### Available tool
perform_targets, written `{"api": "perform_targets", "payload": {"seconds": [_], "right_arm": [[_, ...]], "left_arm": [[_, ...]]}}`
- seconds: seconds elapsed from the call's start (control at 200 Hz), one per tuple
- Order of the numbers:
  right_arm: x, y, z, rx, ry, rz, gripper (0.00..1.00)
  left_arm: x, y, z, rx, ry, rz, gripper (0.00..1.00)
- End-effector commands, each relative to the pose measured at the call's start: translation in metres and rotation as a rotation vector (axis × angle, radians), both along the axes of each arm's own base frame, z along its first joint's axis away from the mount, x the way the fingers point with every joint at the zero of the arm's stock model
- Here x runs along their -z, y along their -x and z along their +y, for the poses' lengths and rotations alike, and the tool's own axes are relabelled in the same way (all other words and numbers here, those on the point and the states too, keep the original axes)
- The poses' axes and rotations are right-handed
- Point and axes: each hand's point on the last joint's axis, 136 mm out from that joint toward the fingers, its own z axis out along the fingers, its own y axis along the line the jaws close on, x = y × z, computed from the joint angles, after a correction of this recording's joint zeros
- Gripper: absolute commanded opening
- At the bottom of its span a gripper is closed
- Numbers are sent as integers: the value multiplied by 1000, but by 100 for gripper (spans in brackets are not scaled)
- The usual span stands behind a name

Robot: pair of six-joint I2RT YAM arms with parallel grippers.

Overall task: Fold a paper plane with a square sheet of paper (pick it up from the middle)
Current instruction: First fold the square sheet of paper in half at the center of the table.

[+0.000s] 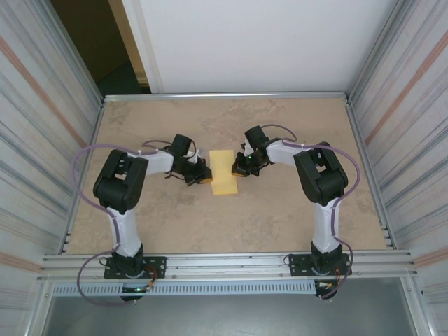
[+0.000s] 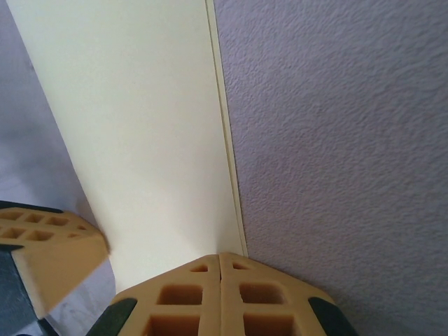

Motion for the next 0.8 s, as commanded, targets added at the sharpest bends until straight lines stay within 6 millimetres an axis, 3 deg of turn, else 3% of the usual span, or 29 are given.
{"api": "perform_targets", "payload": {"seconds": [0.0, 0.09, 0.215, 0.301, 0.406, 0.541, 0.692, 0.792], "right_arm": [[109, 87, -93, 51, 463, 311, 0], [109, 86, -93, 55, 460, 309, 0], [109, 86, -92, 54, 461, 310, 0], [110, 87, -92, 53, 463, 313, 0], [111, 87, -91, 49, 463, 311, 0], [110, 87, -91, 48, 462, 310, 0], [112, 88, -90, 44, 458, 313, 0], [114, 90, -93, 48, 465, 320, 0]], "left_arm": [[0, 18, 31, -23, -109, 29, 5], [-23, 15, 17, -9, -60, -18, 5], [-45, 13, -18, 42, 5, -77, 5], [-43, 12, -40, 85, 21, -79, 5], [-28, 13, -51, 114, 4, -43, 5], [-14, 21, -49, 130, -8, -8, 5], [13, 41, -31, 133, -72, 58, 5], [19, 56, -18, 132, -87, 91, 5]]}}
